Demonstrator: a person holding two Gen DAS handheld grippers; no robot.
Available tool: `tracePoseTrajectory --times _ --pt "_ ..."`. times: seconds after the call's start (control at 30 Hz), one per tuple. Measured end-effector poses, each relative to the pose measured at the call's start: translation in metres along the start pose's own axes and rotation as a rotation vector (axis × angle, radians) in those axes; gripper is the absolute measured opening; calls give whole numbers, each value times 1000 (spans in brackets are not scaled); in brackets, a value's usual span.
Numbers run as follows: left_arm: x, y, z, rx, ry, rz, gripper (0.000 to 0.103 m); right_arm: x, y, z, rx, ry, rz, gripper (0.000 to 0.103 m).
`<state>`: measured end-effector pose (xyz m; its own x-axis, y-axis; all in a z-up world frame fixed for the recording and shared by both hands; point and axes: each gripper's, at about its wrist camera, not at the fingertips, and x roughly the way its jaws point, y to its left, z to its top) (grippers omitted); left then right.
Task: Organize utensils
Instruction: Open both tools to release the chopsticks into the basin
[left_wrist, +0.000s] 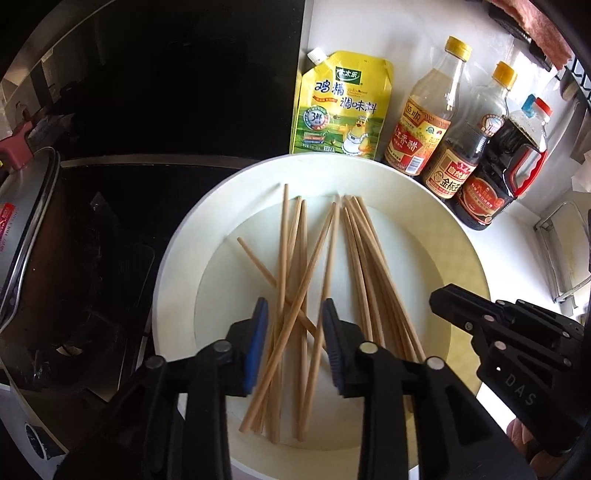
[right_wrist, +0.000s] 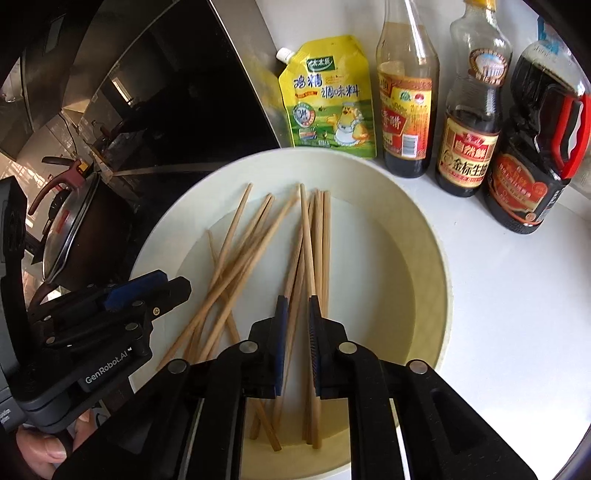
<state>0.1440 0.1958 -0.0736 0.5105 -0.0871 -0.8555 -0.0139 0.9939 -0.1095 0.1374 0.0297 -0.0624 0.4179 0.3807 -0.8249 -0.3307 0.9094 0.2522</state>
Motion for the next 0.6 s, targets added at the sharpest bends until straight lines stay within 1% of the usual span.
tracePoseTrajectory --times 0.07,0.1,0.23,0.33,0.4,0.47,0.6 --pt "-5 2 0 -3 -12 1 41 -7 0 -1 -6 -13 -6 11" --pt "-7 3 2 -2 -19 3 42 -10 1 -1 -6 -18 -10 11" --pt "-18 2 3 8 -49 23 47 -19 2 -4 -4 -26 -17 11" --pt "-25 1 1 9 -57 28 49 -25 3 -7 -2 -30 -21 11" --pt "-30 1 0 10 -61 28 52 -30 4 -10 -1 -36 -23 13" --pt "-35 0 -1 8 -72 29 57 -35 5 -12 -4 -44 -31 18" --pt "-44 -2 -4 16 -86 27 61 -44 8 -15 -10 -58 -36 20"
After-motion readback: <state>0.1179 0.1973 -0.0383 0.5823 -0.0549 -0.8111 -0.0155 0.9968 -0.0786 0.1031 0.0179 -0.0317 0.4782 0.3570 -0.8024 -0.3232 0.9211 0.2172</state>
